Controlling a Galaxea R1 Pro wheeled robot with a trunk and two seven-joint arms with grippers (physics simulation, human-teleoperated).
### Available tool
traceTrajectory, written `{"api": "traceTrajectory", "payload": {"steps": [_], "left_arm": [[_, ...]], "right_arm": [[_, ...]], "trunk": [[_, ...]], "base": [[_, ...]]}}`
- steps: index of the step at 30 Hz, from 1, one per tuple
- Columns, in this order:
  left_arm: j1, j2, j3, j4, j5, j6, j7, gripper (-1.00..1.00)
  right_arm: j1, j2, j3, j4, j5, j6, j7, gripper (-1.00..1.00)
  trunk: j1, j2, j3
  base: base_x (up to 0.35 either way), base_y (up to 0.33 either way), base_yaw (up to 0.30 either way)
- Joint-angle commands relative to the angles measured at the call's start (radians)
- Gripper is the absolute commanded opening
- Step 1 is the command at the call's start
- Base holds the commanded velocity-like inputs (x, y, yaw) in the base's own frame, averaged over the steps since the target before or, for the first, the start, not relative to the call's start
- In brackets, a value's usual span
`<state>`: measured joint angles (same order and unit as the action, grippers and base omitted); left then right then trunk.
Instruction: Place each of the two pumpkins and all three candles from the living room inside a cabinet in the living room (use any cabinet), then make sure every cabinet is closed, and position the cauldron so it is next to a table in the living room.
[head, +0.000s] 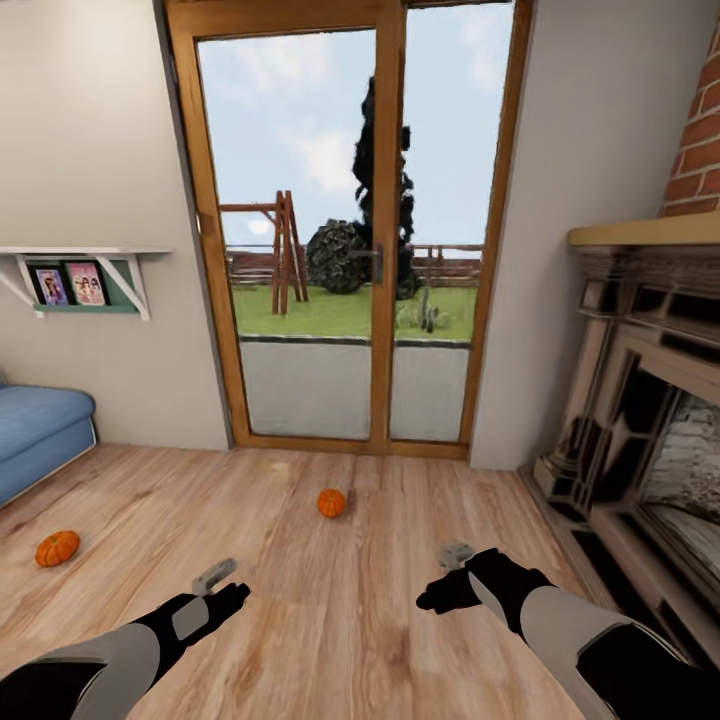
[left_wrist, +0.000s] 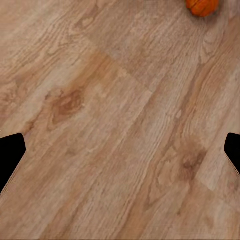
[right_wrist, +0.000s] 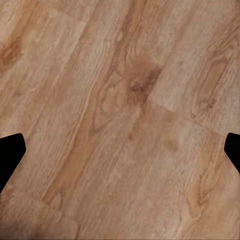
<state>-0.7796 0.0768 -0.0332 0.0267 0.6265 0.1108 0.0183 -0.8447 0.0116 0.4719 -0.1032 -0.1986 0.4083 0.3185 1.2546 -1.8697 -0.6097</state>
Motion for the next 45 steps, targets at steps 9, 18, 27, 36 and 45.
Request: {"api": "traceTrajectory", "payload": {"steps": [9,18,27,36,45], "left_arm": [[-0.001,0.0,-0.004,0.001,0.006,0.003,0.002,1.0],[-0.001,-0.001,-0.004,0.001,0.006,0.003,0.002,1.0],[-0.001,-0.003,-0.004,0.001,0.006,0.003,0.002,1.0],[-0.001,-0.008,-0.004,0.001,0.006,0.003,0.003,1.0],[-0.001,-0.009,-0.004,0.001,0.006,0.002,0.003,1.0]], "right_arm": [[-0.001,-0.001,0.008,-0.001,-0.01,0.004,0.001,1.0],[-0.001,0.0,0.008,-0.001,-0.01,0.004,0.001,1.0],[-0.001,0.0,0.008,-0.001,-0.01,0.004,0.001,1.0],[-0.001,0.0,0.008,-0.001,-0.01,0.004,0.001,1.0],[-0.001,-0.001,0.007,-0.001,-0.01,0.004,0.001,1.0]], "trunk": [[0.0,0.0,-0.001],[0.0,0.0,-0.001],[0.0,0.0,-0.001],[0.0,0.0,-0.001],[0.0,0.0,-0.001]], "base": [[0.327,0.0,0.288],[0.327,0.0,0.29],[0.333,-0.008,0.29],[0.335,-0.066,0.142],[0.335,-0.081,0.007]]}}
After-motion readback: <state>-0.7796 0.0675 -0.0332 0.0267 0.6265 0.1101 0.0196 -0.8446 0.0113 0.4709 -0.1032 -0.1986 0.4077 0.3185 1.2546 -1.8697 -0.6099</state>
